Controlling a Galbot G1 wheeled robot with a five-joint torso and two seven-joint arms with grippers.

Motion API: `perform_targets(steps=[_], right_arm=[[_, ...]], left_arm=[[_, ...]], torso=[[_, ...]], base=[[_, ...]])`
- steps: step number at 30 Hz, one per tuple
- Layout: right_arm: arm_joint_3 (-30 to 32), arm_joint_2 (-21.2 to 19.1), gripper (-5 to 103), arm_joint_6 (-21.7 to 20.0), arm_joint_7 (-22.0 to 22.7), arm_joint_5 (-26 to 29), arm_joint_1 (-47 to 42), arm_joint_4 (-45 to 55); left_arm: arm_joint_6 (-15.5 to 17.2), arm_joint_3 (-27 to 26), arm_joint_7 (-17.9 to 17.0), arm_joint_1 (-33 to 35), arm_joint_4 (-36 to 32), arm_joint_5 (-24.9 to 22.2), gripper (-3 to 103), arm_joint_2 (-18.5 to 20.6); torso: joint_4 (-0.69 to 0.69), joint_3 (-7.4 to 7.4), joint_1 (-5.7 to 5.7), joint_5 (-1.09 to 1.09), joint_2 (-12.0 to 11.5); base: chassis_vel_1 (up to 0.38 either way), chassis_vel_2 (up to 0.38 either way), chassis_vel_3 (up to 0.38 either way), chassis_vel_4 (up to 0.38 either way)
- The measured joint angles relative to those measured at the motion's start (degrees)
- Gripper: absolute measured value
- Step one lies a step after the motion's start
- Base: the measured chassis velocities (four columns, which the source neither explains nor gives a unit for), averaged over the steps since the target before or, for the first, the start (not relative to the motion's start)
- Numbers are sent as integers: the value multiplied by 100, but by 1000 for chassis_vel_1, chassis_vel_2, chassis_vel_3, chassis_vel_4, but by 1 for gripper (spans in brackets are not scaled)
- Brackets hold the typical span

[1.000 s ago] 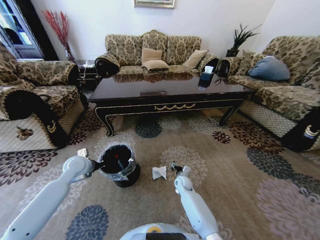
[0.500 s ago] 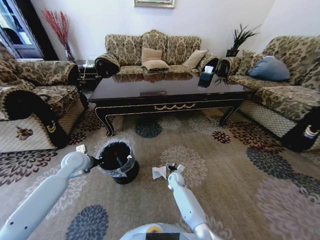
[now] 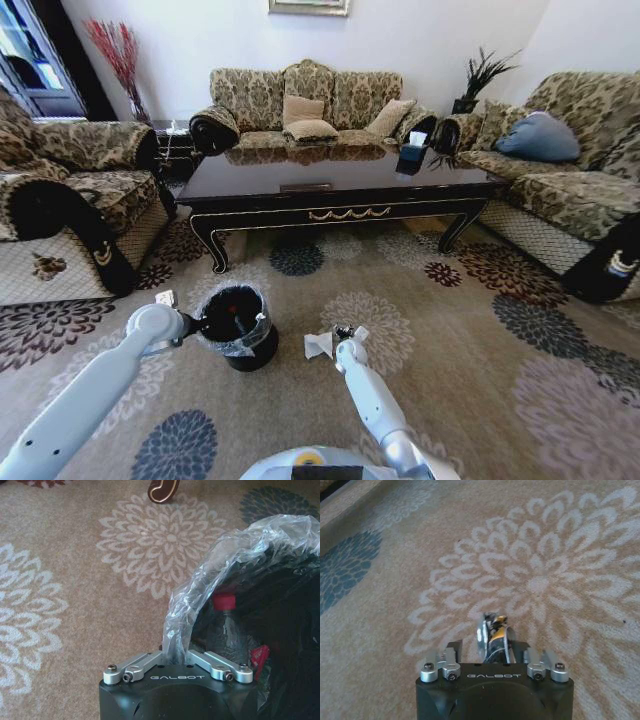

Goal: Move to the front of the table and pick up the trash from the floor, then place it into the trash bin.

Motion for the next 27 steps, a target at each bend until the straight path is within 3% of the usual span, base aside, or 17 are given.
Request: perform_targets(steps=[2, 10, 27], right_arm=[[12, -33, 47, 5, -21, 0, 22, -28], [15, -63, 25, 6, -38, -18, 41, -62], [-263, -353, 25, -72, 149, 211, -285, 635]], left_arm=[[0, -16, 1, 22, 16, 3, 0, -1], [0, 6, -21, 5, 7, 25, 0, -68], [0, -42, -29, 72, -72, 42, 0, -151]], torso=[[0, 0, 0, 0, 0], [-1, 0, 0, 0, 0], [1, 0, 0, 2, 0]], base=[[0, 0, 0, 0], [0, 0, 0, 0], [0, 0, 0, 0]])
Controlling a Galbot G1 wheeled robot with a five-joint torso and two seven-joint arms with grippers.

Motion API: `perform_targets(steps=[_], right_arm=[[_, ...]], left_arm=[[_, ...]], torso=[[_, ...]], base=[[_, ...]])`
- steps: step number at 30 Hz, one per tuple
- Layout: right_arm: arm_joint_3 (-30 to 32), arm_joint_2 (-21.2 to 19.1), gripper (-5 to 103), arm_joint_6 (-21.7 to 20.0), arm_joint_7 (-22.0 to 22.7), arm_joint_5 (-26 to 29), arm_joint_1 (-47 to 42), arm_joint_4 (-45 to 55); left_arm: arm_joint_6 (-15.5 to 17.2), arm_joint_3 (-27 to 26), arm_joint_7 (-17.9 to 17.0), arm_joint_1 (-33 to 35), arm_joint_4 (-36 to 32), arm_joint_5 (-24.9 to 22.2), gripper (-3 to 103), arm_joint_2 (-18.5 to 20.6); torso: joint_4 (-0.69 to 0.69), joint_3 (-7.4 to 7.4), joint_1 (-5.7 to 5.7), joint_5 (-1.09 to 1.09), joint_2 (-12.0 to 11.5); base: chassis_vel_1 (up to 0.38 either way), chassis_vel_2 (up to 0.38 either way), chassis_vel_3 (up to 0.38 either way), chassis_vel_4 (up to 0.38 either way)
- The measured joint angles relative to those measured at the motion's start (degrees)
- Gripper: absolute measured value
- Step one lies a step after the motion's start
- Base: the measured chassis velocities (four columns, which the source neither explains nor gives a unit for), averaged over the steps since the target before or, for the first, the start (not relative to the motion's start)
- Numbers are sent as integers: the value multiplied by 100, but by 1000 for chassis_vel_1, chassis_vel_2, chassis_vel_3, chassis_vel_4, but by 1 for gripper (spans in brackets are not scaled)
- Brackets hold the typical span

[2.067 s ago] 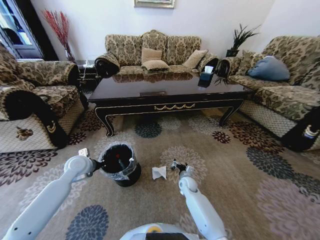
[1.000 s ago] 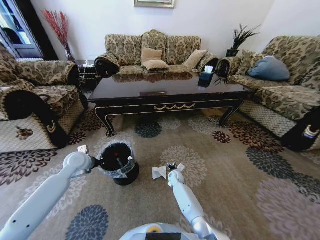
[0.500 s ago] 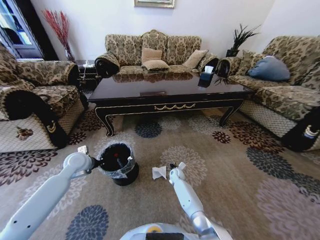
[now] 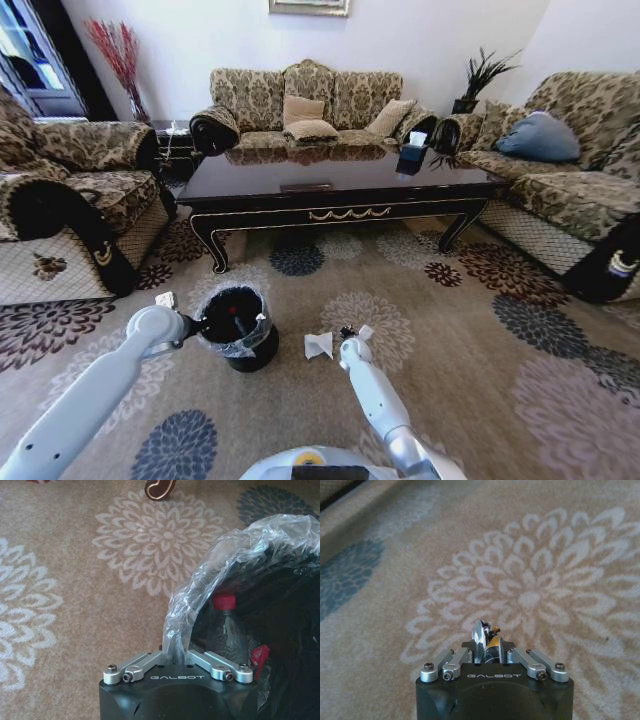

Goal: Move to the front of the table and pick up the trash from the floor, then place it into the trash bin.

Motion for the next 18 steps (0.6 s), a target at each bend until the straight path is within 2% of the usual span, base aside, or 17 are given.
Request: perform_targets(steps=[4, 8, 12, 14, 18], right_arm=[[-247, -340, 25, -55, 90, 80, -296, 818], [-485, -846, 25, -176, 196, 118, -848, 2196], [-499, -1008, 25, -238, 238, 136, -1090, 2738], [-391, -1329, 25, -358, 309, 155, -1861, 4097], [-275, -1487, 25, -422, 347, 144, -2316, 4704]], left_arm=[[0, 127, -21, -47, -62, 37, 0, -72], [0, 338, -69, -135, -301, 36, 0, -281], [-3, 457, -103, -210, -324, 70, 0, -420], [-14, 878, -129, -532, -203, 183, 0, -644], [-17, 1173, -128, -770, -67, 279, 0, -771]], torso=[[0, 0, 0, 0, 0], [-1, 0, 0, 1, 0], [-1, -1, 0, -1, 0], [-1, -1, 0, 0, 0], [-2, 0, 0, 0, 0]], base=[[0, 0, 0, 0], [0, 0, 0, 0], [0, 0, 0, 0], [0, 0, 0, 0], [0, 0, 0, 0]])
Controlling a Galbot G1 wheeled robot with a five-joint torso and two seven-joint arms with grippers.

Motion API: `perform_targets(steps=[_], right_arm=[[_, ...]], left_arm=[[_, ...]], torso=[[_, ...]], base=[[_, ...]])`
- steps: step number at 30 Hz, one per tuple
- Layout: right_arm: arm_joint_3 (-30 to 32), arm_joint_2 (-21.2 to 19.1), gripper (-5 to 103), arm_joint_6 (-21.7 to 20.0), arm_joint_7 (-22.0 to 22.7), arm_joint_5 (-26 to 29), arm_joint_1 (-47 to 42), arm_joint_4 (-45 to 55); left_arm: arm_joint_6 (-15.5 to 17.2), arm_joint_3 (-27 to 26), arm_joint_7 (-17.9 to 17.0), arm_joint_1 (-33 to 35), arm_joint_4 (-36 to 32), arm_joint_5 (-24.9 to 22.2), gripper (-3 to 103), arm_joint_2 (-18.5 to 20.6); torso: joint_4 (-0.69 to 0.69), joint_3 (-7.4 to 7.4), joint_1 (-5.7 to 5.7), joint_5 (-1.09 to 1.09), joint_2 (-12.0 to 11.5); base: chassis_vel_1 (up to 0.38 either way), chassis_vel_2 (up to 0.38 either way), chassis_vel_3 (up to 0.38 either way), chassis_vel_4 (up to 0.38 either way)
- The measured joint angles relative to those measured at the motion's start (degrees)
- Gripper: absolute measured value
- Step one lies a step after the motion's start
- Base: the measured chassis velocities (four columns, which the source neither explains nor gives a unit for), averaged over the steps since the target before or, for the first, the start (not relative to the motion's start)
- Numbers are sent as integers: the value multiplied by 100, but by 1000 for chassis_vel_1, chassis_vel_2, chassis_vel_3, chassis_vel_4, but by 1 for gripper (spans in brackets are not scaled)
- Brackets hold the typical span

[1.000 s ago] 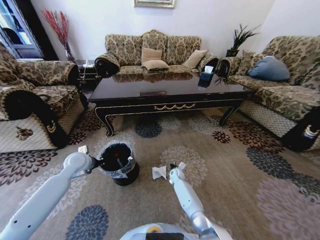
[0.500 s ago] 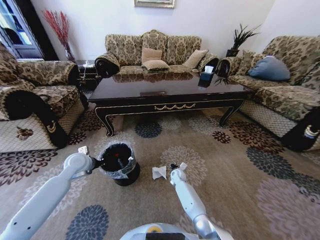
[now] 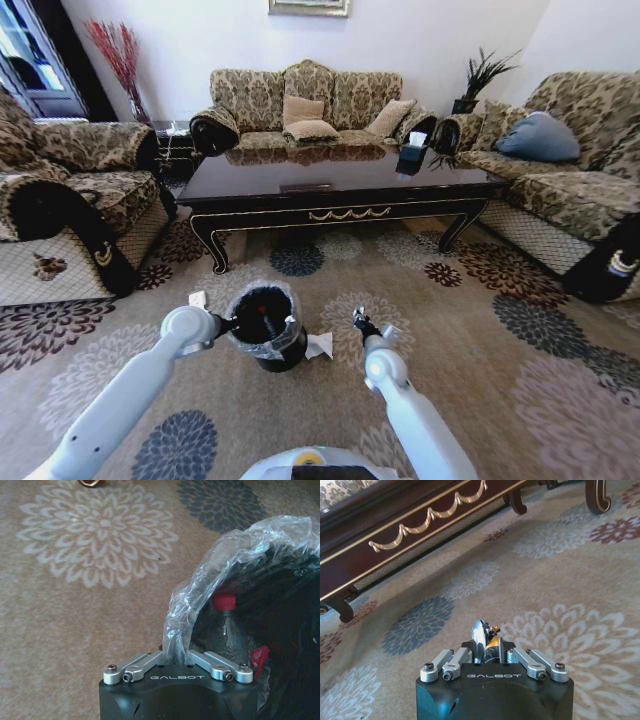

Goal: Move to the front of the table and pick up the trash from the floor, then place it into the trash bin.

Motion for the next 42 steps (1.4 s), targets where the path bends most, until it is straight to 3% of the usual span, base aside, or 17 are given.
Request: perform_targets(steps=[4, 9, 21, 26, 32, 42], right_arm=[[32, -137, 25, -61, 22, -54, -468, 566], [25, -82, 25, -102, -29, -378, -1061, 1138], [-4, -69, 25, -163, 7, -437, -1619, 1843], [-205, 79, 25, -316, 41, -629, -1980, 2246], [-134, 87, 25, -329, 58, -612, -1964, 2300], [236, -295, 25, -403, 147, -50, -1798, 2759]], left_arm=[[-41, 226, -4, -169, 142, 157, 0, -243], [-111, 722, -218, -481, 371, 403, 0, -950], [-168, 1407, -371, -875, 736, 731, 0, -1414], [-176, 1639, -451, -976, 955, 873, 0, -1828], [-182, 1822, -491, -946, 977, 980, 0, -1948], [-154, 1953, -474, -808, 1059, 1123, 0, -1923]], torso=[[2, 0, 0, 0, 0], [-2, 0, 0, -1, 0], [1, 0, 0, 0, 0], [0, 0, 0, -3, 0], [0, 0, 0, 0, 0], [2, 0, 0, -2, 0]], base=[[0, 0, 0, 0], [0, 0, 0, 0], [0, 0, 0, 0], [0, 0, 0, 0], [0, 0, 0, 0], [0, 0, 0, 0]])
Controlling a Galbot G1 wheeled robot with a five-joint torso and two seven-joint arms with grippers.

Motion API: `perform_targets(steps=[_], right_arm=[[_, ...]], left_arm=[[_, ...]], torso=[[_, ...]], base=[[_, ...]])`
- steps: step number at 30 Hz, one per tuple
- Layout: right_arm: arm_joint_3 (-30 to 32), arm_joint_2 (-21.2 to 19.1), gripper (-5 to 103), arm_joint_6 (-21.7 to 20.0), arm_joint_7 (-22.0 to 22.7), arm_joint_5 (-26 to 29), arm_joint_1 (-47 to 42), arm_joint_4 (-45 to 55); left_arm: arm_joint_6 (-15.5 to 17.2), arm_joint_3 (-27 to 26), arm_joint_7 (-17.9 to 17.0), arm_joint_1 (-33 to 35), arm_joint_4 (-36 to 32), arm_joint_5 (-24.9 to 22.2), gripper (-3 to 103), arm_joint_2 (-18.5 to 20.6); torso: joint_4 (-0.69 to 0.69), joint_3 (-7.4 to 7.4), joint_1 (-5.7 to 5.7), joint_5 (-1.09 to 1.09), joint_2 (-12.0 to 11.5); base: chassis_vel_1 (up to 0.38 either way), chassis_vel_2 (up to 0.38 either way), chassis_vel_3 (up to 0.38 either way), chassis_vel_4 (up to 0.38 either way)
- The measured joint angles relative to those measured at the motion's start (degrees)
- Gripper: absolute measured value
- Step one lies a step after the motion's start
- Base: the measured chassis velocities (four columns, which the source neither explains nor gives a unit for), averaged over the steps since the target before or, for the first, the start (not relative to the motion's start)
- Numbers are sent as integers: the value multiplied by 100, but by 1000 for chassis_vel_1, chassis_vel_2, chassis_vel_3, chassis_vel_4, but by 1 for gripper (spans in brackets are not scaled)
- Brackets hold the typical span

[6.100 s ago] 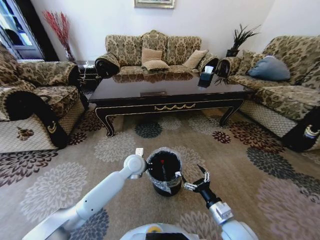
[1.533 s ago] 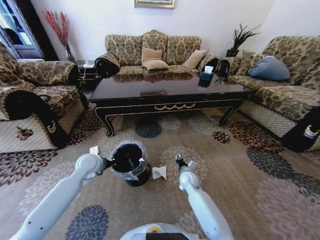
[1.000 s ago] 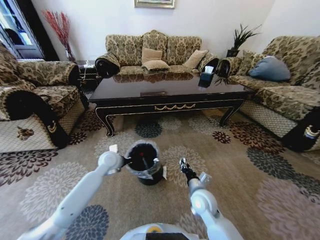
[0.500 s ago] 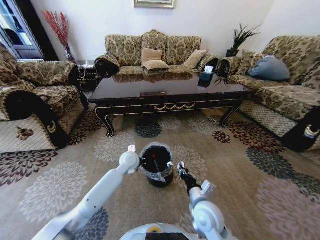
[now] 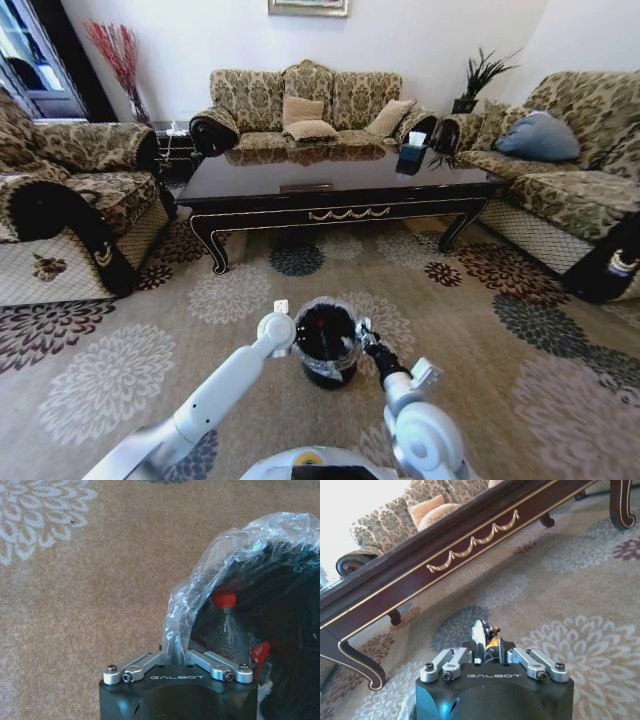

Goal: Move to the front of the table and pick up the trash from the floor, then place it into the trash bin.

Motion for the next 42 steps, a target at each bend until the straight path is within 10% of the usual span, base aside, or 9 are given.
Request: perform_targets(steps=[16, 36, 42], right_arm=[[-293, 58, 21, -18, -431, -540, -275, 17], [-243, 156, 95, -69, -606, -717, -214, -168], [176, 37, 100, -69, -665, -470, -12, -182]], left_arm=[[-2, 233, -115, -36, -108, 16, 0, -311], [20, 16, -124, -43, -327, -126, 0, -43], [48, -495, -89, 10, -531, -334, 0, 366]], torso=[[-2, 0, 0, 0, 0], [-2, 0, 0, -1, 0], [-1, 0, 0, -1, 0]], base=[[0, 0, 0, 0], [0, 0, 0, 0], [0, 0, 0, 0]])
